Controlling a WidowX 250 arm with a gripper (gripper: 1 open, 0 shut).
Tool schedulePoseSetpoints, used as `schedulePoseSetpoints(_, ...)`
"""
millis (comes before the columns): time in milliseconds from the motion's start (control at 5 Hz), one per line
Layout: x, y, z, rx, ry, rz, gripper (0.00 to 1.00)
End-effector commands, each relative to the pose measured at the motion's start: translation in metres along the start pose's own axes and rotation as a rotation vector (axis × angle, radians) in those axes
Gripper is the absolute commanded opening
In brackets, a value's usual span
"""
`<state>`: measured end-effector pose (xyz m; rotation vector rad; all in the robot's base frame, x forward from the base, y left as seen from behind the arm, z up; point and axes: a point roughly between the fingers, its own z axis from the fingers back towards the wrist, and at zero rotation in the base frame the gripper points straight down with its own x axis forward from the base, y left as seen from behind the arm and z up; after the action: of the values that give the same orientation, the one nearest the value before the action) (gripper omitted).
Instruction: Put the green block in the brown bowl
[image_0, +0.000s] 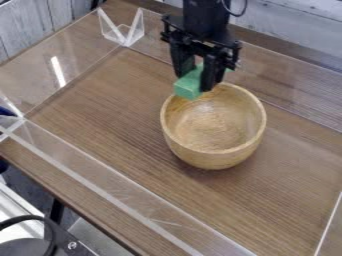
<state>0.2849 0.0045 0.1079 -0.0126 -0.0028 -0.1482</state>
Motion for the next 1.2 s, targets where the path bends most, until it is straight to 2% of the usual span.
schedulePoseSetpoints(0, 0.016, -0.009, 0.015, -0.012, -0.038, -0.019, 0.00)
schedulePoseSetpoints(400, 0.009, -0.006, -0.015, -0.036, 0.065, -0.056, 0.00)
schedulePoseSetpoints(800, 0.011, -0.009, -0.050, -0.027, 0.024, -0.050, 0.00)
schedulePoseSetpoints(1000, 0.014, -0.007, -0.051, -0.022, 0.036, -0.043, 1.00)
